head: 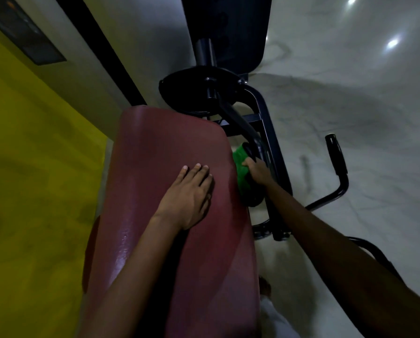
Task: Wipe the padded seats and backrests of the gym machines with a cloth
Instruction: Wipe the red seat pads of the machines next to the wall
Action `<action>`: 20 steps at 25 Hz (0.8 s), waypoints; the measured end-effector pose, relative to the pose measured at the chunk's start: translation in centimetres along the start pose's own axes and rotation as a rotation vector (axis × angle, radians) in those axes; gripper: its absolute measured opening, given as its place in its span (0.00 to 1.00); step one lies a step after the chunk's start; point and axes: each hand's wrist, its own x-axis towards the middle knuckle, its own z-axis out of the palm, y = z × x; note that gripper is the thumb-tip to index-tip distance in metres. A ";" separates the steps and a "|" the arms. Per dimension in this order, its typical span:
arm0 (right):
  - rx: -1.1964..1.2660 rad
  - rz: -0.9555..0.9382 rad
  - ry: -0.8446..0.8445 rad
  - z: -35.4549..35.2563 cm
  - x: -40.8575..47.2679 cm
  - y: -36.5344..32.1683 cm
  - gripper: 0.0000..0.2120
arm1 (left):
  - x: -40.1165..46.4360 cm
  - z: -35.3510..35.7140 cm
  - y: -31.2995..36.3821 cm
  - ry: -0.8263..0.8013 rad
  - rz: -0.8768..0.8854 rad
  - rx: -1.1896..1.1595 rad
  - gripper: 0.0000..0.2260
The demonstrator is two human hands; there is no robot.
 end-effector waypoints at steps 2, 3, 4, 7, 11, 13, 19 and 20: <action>0.062 0.030 0.002 -0.1 -1.0 0.6 0.09 | -0.2 0.1 0.1 0.000 0.018 -0.026 0.25; 0.063 0.054 0.001 -0.2 -2.3 1.9 0.10 | -0.3 0.0 0.0 -0.009 0.024 -0.036 0.25; 0.051 0.064 0.003 -0.5 -4.1 3.3 0.11 | -0.3 0.1 -0.2 -0.008 0.025 -0.044 0.26; 0.071 0.108 0.003 -1.4 -9.4 7.1 0.08 | -0.4 0.2 -0.1 -0.008 0.038 -0.055 0.23; 0.061 0.091 0.012 -1.0 -6.8 4.9 0.09 | -0.9 0.5 0.2 -0.036 0.077 -0.022 0.30; 0.069 0.077 0.023 -0.7 -5.4 3.4 0.12 | -1.0 0.6 0.3 -0.021 0.084 -0.014 0.32; 0.127 0.156 0.045 -1.2 -11.8 7.6 0.11 | -0.6 0.0 -0.2 -0.046 0.104 -0.090 0.21; 0.133 0.170 0.051 -1.2 -12.5 8.2 0.12 | -0.5 -0.2 -0.4 -0.042 0.130 -0.098 0.21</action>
